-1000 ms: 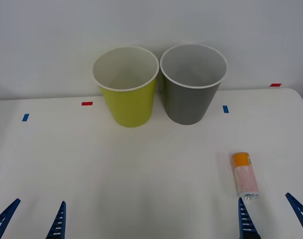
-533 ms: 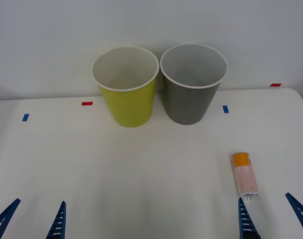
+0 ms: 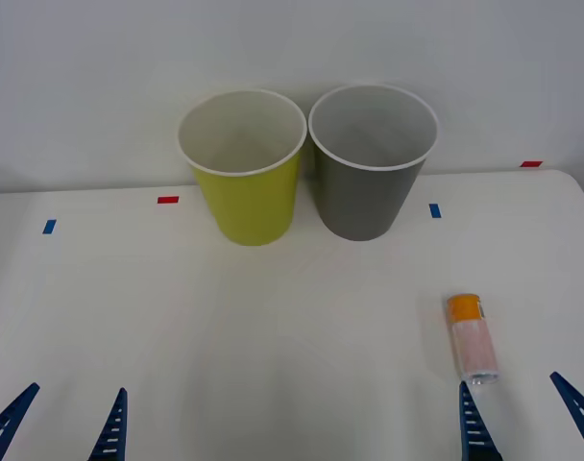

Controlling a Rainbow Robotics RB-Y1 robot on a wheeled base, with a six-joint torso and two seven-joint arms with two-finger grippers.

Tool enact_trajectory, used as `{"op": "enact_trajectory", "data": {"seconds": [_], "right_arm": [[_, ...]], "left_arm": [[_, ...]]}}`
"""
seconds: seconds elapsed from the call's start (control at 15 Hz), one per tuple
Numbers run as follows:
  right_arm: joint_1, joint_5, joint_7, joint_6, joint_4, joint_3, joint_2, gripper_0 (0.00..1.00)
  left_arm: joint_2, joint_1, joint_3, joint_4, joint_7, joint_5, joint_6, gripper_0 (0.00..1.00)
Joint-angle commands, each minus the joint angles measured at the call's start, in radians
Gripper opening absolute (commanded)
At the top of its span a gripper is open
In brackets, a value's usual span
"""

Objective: Put cans in the gray bin and PET bottles in the light green bin.

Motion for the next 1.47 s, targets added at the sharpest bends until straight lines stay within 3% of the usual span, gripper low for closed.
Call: {"op": "enact_trajectory", "data": {"seconds": [0.07,0.33,0.73,1.0,1.27,1.47], "right_arm": [[0.003,0.012,0.004,0.005,0.014,0.004,0.032,1.00],[-0.028,0.006,0.006,0.022,0.005,-0.013,0.010,1.00],[-0.044,-0.026,-0.016,0.180,-0.012,-0.057,0.004,1.00],[-0.031,-0.054,-0.094,0.623,-0.271,-0.116,0.029,1.00],[-0.123,-0.034,-0.246,0.777,-0.294,-0.157,0.019,1.00],[-0.189,0.100,-0.364,0.902,-0.314,-0.166,-0.001,1.00]], "left_arm": [[0.000,0.000,0.000,0.000,0.000,0.000,0.000,1.00],[0.000,0.000,0.000,0.000,0.000,0.000,0.000,1.00],[0.000,0.000,0.000,0.000,0.000,0.000,0.000,1.00],[0.000,0.000,0.000,0.000,0.000,0.000,0.000,1.00],[0.000,0.000,0.000,0.000,0.000,0.000,0.000,1.00],[0.000,0.000,0.000,0.000,0.000,0.000,0.000,1.00]]}}
